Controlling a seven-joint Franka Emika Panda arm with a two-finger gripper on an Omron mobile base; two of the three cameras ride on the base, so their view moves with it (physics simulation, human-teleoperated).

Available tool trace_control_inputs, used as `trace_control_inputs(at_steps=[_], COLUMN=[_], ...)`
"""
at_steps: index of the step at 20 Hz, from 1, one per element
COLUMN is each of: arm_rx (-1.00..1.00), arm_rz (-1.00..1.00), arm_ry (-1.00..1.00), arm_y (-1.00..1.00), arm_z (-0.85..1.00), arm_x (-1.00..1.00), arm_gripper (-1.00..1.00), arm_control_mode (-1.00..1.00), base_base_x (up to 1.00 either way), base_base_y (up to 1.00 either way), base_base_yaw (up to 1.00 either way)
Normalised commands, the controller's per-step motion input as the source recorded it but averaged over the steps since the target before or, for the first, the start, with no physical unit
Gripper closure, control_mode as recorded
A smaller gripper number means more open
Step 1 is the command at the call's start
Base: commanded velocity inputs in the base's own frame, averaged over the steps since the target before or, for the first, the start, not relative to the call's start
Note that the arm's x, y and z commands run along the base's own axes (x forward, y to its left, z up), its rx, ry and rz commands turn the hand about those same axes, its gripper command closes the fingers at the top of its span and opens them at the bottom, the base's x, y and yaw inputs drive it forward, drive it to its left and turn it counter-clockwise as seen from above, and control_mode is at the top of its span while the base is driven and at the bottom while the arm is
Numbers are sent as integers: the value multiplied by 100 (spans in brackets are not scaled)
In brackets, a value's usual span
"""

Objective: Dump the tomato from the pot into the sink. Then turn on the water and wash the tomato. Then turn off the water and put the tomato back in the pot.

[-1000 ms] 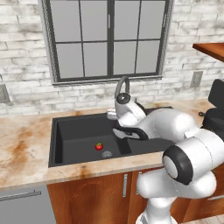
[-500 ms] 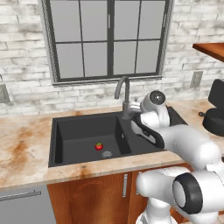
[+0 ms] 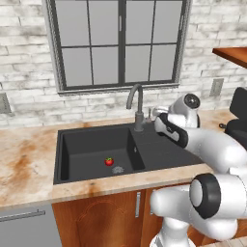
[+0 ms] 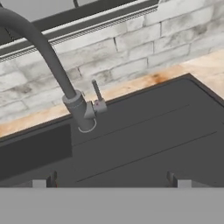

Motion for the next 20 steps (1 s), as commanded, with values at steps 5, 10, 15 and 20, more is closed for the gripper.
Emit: trace_control_inputs(at_steps=[5, 10, 15, 20], arm_rx=[0, 0, -1, -4], arm_rz=[7, 7, 5, 3], arm_ry=[10, 3, -3, -1], arm_y=[-1, -8, -9, 0], arm_z=[3, 0, -1, -17], arm_x=[52, 29, 25, 21], arm_gripper=[-100, -100, -100, -100], arm_control_mode=[-100, -100, -100, -100], base_base_x=[0, 0, 0, 0], base_base_y=[0, 0, 0, 0], base_base_yaw=[0, 0, 0, 0])
